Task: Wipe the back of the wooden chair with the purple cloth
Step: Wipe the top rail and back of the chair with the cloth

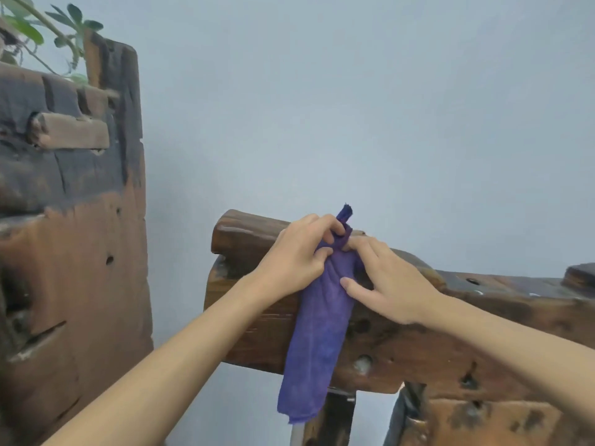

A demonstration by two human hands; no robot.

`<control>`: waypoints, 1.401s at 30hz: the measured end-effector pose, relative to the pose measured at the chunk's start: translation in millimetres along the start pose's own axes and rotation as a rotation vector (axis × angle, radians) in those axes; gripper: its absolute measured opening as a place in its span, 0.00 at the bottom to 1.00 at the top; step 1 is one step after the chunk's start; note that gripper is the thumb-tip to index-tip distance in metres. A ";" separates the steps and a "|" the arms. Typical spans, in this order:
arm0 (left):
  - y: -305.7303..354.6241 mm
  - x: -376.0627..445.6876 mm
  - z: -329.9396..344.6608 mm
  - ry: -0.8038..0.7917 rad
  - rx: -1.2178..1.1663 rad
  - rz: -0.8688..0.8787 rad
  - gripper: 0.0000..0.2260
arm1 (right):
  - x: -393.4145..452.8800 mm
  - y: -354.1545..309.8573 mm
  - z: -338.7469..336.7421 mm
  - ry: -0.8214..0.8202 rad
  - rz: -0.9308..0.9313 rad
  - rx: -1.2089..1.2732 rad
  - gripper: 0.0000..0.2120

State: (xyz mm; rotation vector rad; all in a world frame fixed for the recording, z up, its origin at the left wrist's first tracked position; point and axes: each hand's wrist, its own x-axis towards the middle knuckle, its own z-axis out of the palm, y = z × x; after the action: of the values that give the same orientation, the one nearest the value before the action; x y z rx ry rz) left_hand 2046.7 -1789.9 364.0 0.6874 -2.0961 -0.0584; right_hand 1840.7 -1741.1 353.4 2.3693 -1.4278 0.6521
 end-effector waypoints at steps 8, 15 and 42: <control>59.1 49.4 46.9 -0.091 -0.422 -0.100 0.22 | -35.4 68.7 -26.3 -0.067 0.414 0.389 0.14; 75.8 79.4 58.3 0.010 -0.442 -0.092 0.22 | -41.5 104.4 -83.1 0.082 0.594 0.734 0.17; 9.3 109.6 104.6 -0.552 0.536 -0.536 0.34 | -56.6 34.6 116.2 0.603 0.541 -0.208 0.27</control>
State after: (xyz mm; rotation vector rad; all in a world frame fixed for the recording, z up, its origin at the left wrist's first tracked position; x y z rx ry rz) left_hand 1913.1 -1858.1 387.1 1.7074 -2.3981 0.0223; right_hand 1813.4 -1769.3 225.5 1.4330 -1.7203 1.1582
